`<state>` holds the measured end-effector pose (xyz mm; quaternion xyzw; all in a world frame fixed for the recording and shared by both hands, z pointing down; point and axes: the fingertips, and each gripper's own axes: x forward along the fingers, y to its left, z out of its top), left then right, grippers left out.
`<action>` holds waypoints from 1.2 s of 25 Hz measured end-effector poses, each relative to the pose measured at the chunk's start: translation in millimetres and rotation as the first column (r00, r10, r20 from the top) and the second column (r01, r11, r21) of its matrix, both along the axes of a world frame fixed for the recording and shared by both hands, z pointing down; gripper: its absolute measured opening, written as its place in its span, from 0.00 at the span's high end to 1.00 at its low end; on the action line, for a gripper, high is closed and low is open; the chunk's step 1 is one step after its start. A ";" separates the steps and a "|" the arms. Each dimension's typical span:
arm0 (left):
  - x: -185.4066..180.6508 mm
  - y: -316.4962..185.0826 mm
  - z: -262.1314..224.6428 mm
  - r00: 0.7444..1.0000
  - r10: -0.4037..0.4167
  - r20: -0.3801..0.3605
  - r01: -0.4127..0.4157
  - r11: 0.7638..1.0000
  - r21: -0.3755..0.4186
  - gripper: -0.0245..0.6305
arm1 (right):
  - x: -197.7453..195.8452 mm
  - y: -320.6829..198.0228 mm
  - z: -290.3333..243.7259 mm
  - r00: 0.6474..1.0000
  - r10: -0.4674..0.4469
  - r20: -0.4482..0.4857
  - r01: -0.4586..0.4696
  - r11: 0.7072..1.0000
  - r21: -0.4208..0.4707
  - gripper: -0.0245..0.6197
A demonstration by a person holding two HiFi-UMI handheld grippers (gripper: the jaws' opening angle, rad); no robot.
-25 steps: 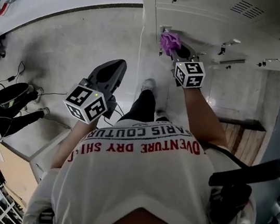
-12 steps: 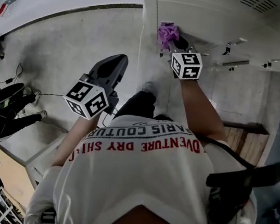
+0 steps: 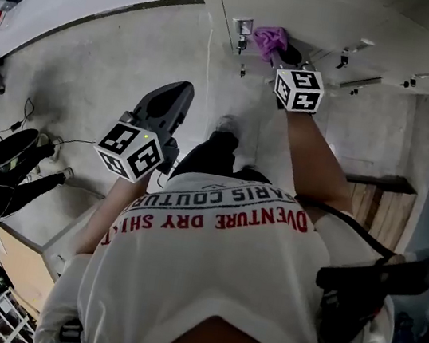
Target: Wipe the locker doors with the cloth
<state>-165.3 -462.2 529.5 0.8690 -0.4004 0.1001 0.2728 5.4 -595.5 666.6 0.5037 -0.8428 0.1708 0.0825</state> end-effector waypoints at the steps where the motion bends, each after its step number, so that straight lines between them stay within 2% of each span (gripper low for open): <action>1: 2.5 1.3 1.4 1.000 0.004 0.000 -0.004 1.000 -0.006 0.96 | 10.9 0.1 0.6 1.000 0.021 0.000 -0.021 1.000 -0.004 0.87; 7: 17.0 5.2 1.8 1.000 0.028 0.002 -0.028 0.999 -0.030 0.96 | 79.4 1.4 0.9 0.990 0.138 -0.011 -0.138 0.990 -0.024 0.87; 12: 23.5 4.4 -0.9 0.999 0.045 0.009 -0.045 0.998 -0.034 0.96 | 129.8 4.8 1.8 0.970 0.244 -0.013 -0.244 0.969 -0.034 0.87; 17: 29.1 6.7 4.2 0.998 0.055 0.012 -0.054 0.998 -0.031 0.96 | 153.9 5.3 4.2 0.954 0.300 -0.001 -0.300 0.954 -0.029 0.87; 24: 37.1 16.5 15.0 0.998 0.055 -0.001 -0.055 0.998 -0.037 0.96 | 149.3 13.2 3.9 0.962 0.272 0.033 -0.272 0.962 -0.012 0.87; 27: 39.0 21.6 18.3 0.998 0.058 -0.003 -0.058 0.997 -0.047 0.96 | 129.9 24.7 4.2 0.977 0.206 0.062 -0.205 0.979 -0.016 0.87; 30: 35.9 23.2 22.9 0.999 0.050 -0.004 -0.050 0.997 -0.055 0.96 | 92.9 37.7 10.8 0.991 0.107 0.077 -0.106 0.994 -0.023 0.87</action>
